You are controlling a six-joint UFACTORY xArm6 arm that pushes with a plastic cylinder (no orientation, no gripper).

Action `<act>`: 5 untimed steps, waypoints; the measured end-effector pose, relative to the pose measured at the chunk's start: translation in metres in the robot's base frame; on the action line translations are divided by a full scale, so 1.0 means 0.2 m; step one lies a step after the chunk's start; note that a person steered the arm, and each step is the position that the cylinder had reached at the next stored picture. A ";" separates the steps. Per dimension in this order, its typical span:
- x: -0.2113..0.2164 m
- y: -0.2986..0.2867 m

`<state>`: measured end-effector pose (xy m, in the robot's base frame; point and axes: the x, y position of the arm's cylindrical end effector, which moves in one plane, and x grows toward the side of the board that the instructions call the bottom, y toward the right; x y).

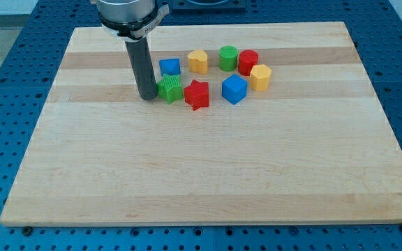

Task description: Push the blue cube into the triangle

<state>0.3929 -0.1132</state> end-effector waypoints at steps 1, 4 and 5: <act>0.00 0.00; 0.36 -0.22; 0.47 0.05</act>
<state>0.4874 -0.1028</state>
